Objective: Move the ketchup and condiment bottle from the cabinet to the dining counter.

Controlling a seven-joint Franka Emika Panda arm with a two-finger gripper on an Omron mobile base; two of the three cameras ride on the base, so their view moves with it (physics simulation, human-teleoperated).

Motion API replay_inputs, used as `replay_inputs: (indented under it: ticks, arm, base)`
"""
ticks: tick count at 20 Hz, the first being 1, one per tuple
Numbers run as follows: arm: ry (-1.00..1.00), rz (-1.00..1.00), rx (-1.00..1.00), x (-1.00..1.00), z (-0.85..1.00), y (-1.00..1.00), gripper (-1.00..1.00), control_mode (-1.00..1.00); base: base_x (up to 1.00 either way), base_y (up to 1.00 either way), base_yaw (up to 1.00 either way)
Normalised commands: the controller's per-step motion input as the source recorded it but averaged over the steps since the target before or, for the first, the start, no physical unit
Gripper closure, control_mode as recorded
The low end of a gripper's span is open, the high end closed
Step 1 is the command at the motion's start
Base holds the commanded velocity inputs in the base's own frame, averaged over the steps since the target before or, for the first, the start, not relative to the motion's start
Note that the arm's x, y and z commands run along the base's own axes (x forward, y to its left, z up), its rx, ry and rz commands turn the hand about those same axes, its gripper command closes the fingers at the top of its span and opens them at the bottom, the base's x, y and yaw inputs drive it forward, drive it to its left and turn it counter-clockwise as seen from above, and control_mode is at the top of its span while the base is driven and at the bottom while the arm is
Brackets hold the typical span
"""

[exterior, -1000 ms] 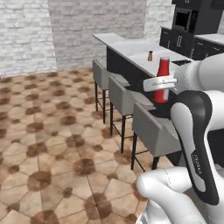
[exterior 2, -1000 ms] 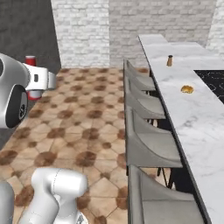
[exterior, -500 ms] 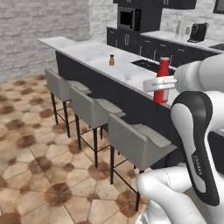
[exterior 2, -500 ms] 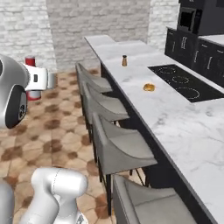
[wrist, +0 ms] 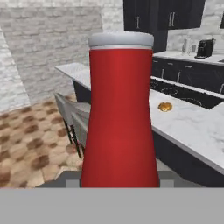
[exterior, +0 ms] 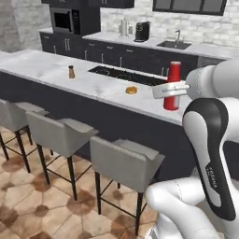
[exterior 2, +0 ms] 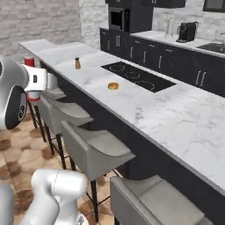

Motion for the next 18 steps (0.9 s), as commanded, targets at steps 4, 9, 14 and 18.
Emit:
replay_inputs:
  ticks: [4,9,14,18]
  arm:
    - [0.00,0.00,0.00,0.00,0.00,0.00,1.00,1.00]
    - [0.00,0.00,0.00,0.00,0.00,0.00,1.00,1.00]
    - [0.00,0.00,0.00,0.00,0.00,0.00,1.00,1.00]
    - [0.00,0.00,0.00,0.00,0.00,0.00,1.00,1.00]
  base:
    - [0.26,0.24,-0.77]
    - [0.35,0.25,-0.69]
    - [0.34,0.12,-0.58]
    - [0.54,0.21,-0.31]
